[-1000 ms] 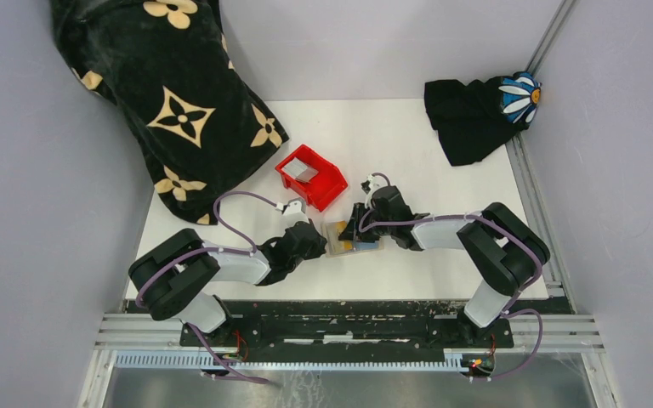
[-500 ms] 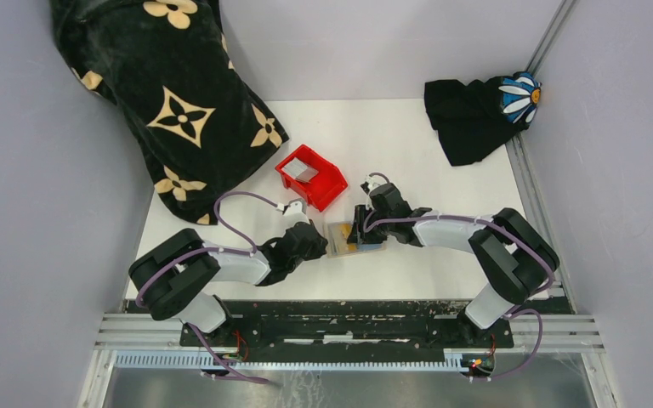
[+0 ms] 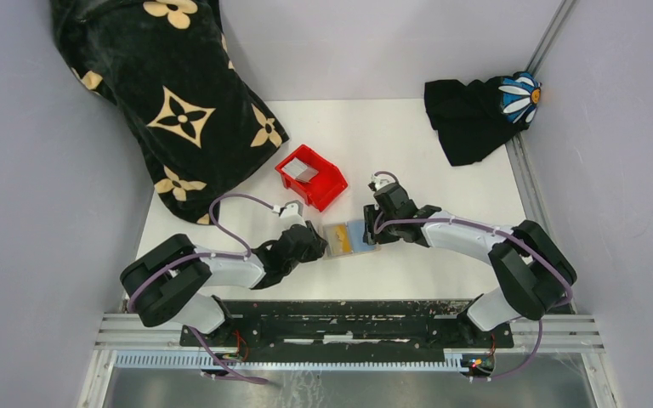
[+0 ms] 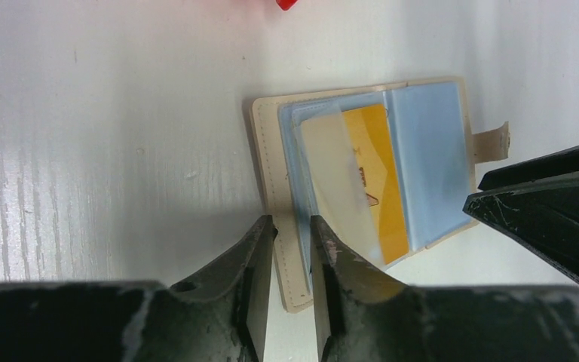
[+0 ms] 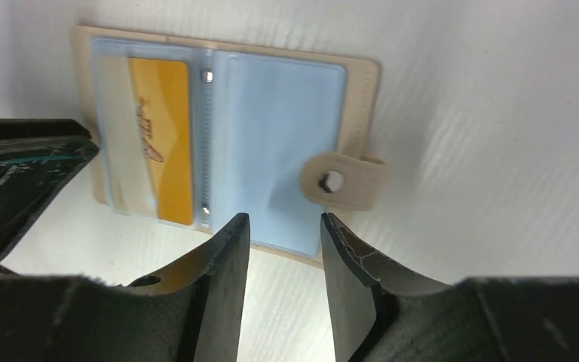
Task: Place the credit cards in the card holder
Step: Insert the credit card into the card holder, then close the card holder at the center of the board.
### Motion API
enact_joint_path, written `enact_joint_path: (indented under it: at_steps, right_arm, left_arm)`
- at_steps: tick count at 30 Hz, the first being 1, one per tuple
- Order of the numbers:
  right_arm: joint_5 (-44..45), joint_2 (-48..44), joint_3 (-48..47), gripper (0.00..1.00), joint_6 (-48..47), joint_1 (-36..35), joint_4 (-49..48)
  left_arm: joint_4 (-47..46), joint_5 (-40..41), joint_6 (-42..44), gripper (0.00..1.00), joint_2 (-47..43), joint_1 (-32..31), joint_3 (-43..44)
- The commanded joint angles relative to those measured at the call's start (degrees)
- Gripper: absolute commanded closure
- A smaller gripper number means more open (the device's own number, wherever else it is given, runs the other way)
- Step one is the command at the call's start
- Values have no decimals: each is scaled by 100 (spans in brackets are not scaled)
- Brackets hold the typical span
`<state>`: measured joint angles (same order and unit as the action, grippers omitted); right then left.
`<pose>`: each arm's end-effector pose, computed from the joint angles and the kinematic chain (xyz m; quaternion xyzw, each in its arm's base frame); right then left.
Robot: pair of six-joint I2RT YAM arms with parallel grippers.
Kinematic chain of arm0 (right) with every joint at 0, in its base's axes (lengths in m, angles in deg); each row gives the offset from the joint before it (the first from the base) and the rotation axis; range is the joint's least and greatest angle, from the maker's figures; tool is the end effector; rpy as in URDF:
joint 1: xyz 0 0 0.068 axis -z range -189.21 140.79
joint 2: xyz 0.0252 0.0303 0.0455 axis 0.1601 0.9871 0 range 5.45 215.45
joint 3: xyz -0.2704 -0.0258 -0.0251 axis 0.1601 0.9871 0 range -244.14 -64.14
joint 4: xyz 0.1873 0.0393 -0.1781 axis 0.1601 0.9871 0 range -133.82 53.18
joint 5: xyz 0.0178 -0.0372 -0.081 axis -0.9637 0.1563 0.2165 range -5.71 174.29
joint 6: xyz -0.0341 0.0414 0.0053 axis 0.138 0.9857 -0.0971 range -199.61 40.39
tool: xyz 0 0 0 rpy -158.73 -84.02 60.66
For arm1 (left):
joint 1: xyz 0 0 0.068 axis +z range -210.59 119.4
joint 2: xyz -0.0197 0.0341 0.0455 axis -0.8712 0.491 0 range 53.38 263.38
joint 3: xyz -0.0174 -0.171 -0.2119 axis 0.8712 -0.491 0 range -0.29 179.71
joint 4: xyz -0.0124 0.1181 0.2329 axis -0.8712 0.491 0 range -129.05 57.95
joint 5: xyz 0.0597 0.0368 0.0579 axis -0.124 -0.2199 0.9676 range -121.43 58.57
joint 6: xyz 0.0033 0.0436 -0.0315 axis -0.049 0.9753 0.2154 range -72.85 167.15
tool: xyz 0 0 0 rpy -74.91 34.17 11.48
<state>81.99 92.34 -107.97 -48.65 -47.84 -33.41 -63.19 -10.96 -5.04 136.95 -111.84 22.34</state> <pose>0.2263 0.1828 0.1657 -0.0697 0.9469 0.1944 0.2465 0.1648 -0.1856 0.1266 -0.0868 0.8792 -0.2475 0.3977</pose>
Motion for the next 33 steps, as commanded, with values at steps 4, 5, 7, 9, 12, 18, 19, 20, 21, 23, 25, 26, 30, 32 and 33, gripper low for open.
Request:
enact_joint_path:
  at_steps: [4, 5, 7, 9, 12, 18, 19, 20, 21, 23, 25, 26, 30, 32, 33]
  right_arm:
    - [753, -227, -189, 53, -363, 1, 305]
    - [768, -203, -187, 52, -362, 1, 297]
    - [793, -146, -187, 52, -371, -3, 263]
    - [870, -96, -208, 52, -394, 1, 242]
    - [944, 6, -283, 51, -446, 2, 226]
    - [1023, 238, -450, 50, -542, 2, 177]
    - [1022, 266, -477, 49, -544, 4, 165]
    - [1019, 281, -493, 49, -545, -2, 137]
    - [1032, 304, -513, 49, -545, -4, 117]
    - [1096, 370, -577, 48, -584, -2, 110]
    - [1126, 487, -664, 48, -629, -4, 118]
    - [1139, 546, -719, 48, -648, 2, 119]
    - [1233, 698, -775, 54, -657, 2, 78]
    - [1272, 736, -767, 60, -659, 3, 83]
    - [1284, 741, -748, 64, -655, 2, 79]
  left_arm:
    - [164, 51, 224, 62, -171, -27, -125]
    - [168, 46, 219, 62, -185, -23, -129]
    - [208, 49, 205, 61, -208, -26, -133]
    - [238, 45, 179, 61, -258, -29, -159]
    - [234, 77, 141, 60, -329, -26, -223]
    - [234, 64, 118, 59, -307, -25, -228]
    - [234, 67, 121, 60, -298, -27, -217]
    - [234, 63, 123, 60, -282, -23, -216]
    - [234, 67, 120, 59, -272, -28, -215]
    - [234, 52, 121, 59, -267, -28, -218]
    - [234, 46, 125, 60, -282, -27, -218]
    - [234, 45, 121, 60, -289, -26, -222]
    - [333, 116, 121, 59, -388, -26, -245]
    - [427, 178, 121, 58, -472, -22, -271]
    - [454, 211, 113, 57, -527, -28, -300]
